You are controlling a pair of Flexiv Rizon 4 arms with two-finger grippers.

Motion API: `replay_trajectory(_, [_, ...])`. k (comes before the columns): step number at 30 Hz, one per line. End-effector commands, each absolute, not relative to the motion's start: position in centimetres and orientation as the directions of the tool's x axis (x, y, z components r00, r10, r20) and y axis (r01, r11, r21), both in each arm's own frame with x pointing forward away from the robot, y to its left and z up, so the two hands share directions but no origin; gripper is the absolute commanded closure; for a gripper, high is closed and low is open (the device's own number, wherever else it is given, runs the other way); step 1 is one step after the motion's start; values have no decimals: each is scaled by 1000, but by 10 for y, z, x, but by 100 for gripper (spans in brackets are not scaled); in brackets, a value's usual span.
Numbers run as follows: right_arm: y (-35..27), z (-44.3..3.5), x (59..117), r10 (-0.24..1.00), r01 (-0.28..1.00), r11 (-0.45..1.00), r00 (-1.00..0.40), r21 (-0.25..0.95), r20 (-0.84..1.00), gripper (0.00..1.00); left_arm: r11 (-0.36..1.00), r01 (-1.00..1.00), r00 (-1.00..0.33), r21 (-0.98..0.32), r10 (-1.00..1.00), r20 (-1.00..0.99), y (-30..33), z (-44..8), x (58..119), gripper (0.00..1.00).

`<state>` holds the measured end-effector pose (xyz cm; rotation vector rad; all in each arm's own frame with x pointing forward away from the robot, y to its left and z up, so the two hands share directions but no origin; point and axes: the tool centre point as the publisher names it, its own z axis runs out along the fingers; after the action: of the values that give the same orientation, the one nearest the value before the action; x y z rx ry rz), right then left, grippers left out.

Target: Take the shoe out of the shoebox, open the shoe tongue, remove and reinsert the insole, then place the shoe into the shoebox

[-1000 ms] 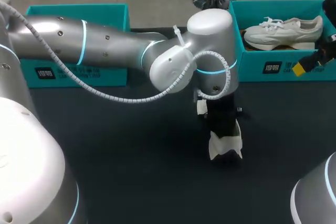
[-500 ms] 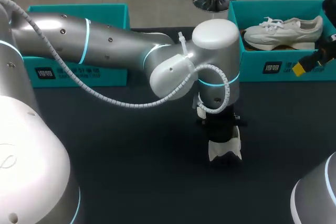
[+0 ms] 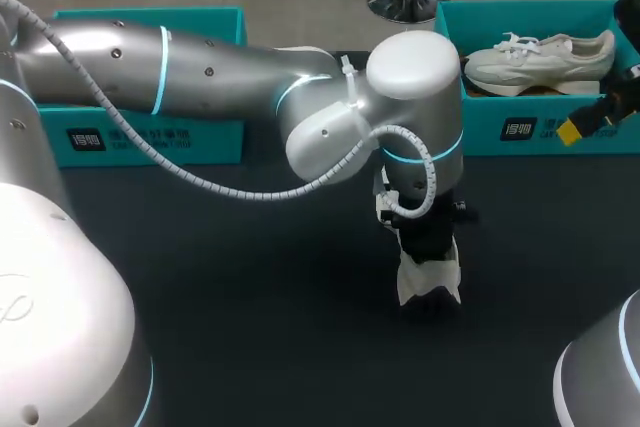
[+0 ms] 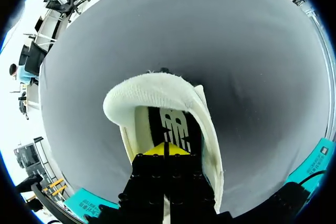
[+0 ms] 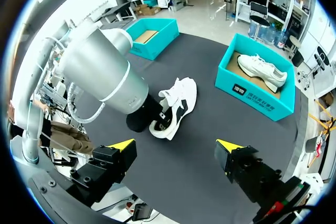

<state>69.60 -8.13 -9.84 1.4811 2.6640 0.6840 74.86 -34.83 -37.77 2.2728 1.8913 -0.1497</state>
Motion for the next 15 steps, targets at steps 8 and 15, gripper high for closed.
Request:
replay_trajectory(8, [-80, -98, 699, 813, 807, 456, -549, 376, 193, 0, -174, 968, 201, 182, 969, -143, -338, -362, 760, 100])
replay_trajectory(15, [-80, -98, 699, 813, 807, 456, -549, 376, 193, 0, -158, 961, 191, 226, 973, -132, -338, -367, 769, 92])
